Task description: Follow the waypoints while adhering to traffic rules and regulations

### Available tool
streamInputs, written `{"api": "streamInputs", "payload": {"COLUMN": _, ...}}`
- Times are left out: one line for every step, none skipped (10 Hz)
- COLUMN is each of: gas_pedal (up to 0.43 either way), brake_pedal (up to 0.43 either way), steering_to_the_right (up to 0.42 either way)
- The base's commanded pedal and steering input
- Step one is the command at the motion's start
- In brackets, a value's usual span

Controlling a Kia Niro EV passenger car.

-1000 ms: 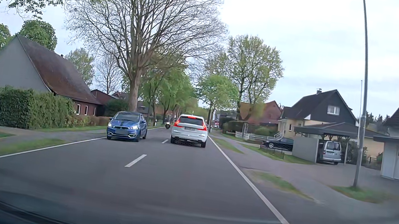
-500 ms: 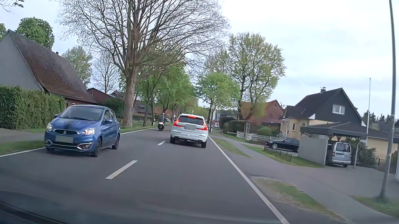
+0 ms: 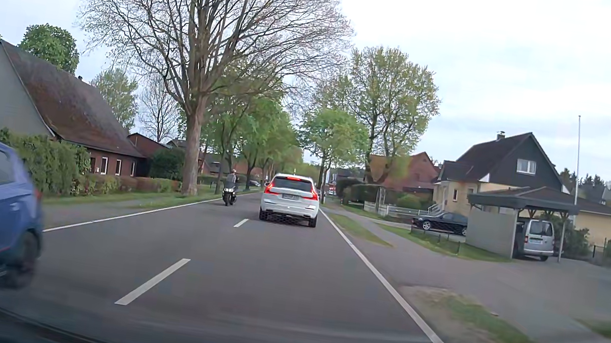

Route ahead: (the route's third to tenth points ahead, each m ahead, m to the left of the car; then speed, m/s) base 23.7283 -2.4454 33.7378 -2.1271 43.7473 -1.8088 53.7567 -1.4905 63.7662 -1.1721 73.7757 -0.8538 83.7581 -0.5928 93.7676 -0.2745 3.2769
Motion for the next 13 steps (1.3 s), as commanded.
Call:
{"api": "streamInputs", "payload": {"gas_pedal": 0.000, "brake_pedal": 0.018, "steering_to_the_right": -0.001}}
{"api": "streamInputs", "payload": {"gas_pedal": 0.000, "brake_pedal": 0.030, "steering_to_the_right": -0.001}}
{"api": "streamInputs", "payload": {"gas_pedal": 0.000, "brake_pedal": 0.079, "steering_to_the_right": -0.002}}
{"api": "streamInputs", "payload": {"gas_pedal": 0.000, "brake_pedal": 0.091, "steering_to_the_right": -0.001}}
{"api": "streamInputs", "payload": {"gas_pedal": 0.000, "brake_pedal": 0.091, "steering_to_the_right": -0.002}}
{"api": "streamInputs", "payload": {"gas_pedal": 0.000, "brake_pedal": 0.091, "steering_to_the_right": -0.002}}
{"api": "streamInputs", "payload": {"gas_pedal": 0.000, "brake_pedal": 0.091, "steering_to_the_right": -0.001}}
{"api": "streamInputs", "payload": {"gas_pedal": 0.000, "brake_pedal": 0.091, "steering_to_the_right": -0.002}}
{"api": "streamInputs", "payload": {"gas_pedal": 0.000, "brake_pedal": 0.091, "steering_to_the_right": -0.001}}
{"api": "streamInputs", "payload": {"gas_pedal": 0.000, "brake_pedal": 0.085, "steering_to_the_right": -0.001}}
{"api": "streamInputs", "payload": {"gas_pedal": 0.000, "brake_pedal": 0.079, "steering_to_the_right": -0.002}}
{"api": "streamInputs", "payload": {"gas_pedal": 0.000, "brake_pedal": 0.079, "steering_to_the_right": -0.002}}
{"api": "streamInputs", "payload": {"gas_pedal": 0.000, "brake_pedal": 0.085, "steering_to_the_right": -0.001}}
